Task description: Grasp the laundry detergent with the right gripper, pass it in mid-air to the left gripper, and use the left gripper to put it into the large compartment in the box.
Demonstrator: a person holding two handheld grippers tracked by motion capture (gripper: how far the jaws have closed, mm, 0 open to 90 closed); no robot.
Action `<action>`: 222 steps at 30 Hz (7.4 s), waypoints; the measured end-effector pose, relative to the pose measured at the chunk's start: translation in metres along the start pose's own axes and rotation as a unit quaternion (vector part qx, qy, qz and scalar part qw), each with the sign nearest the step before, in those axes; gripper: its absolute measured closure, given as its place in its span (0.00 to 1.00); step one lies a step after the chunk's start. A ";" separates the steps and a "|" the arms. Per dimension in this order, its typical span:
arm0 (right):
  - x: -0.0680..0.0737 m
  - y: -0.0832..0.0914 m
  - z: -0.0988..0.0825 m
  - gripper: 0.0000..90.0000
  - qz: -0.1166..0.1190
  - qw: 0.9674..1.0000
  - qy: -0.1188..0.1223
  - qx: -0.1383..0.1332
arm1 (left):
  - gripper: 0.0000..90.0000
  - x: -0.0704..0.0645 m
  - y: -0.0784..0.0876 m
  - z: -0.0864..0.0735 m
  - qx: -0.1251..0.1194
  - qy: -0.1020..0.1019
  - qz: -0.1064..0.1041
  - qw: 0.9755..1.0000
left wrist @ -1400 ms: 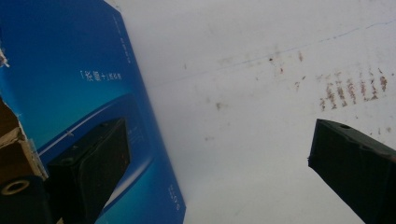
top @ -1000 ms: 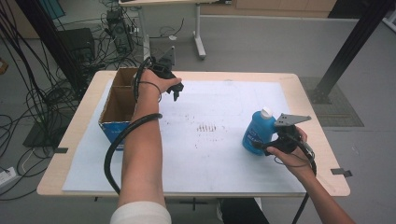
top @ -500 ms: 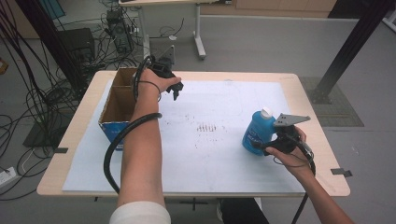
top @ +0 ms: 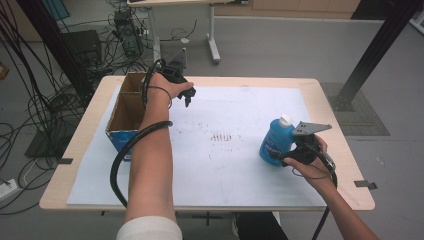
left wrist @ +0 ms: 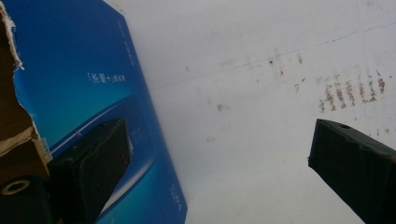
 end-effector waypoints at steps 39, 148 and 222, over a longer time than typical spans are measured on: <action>-0.001 -0.002 0.000 0.04 -0.003 1.000 -0.001 0.000 | 0.07 -0.002 -0.001 0.002 0.002 -0.004 0.003 1.000; -0.004 -0.004 -0.002 0.48 -0.001 1.000 -0.004 -0.026 | 0.07 0.001 0.001 -0.001 0.006 -0.005 0.013 1.000; -0.003 -0.003 -0.002 0.50 -0.004 0.999 -0.004 -0.032 | 0.07 -0.003 0.003 0.002 0.011 -0.015 0.020 1.000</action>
Point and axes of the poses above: each handheld gripper's, and its own axes: y roughly backward along the jaws, z roughly out of its top, x roughly to its left, the point moved 10 cm from there along -y, roughly forward along the jaws, and after that the axes turned 12 degrees about -z, right-handed, at the moved point
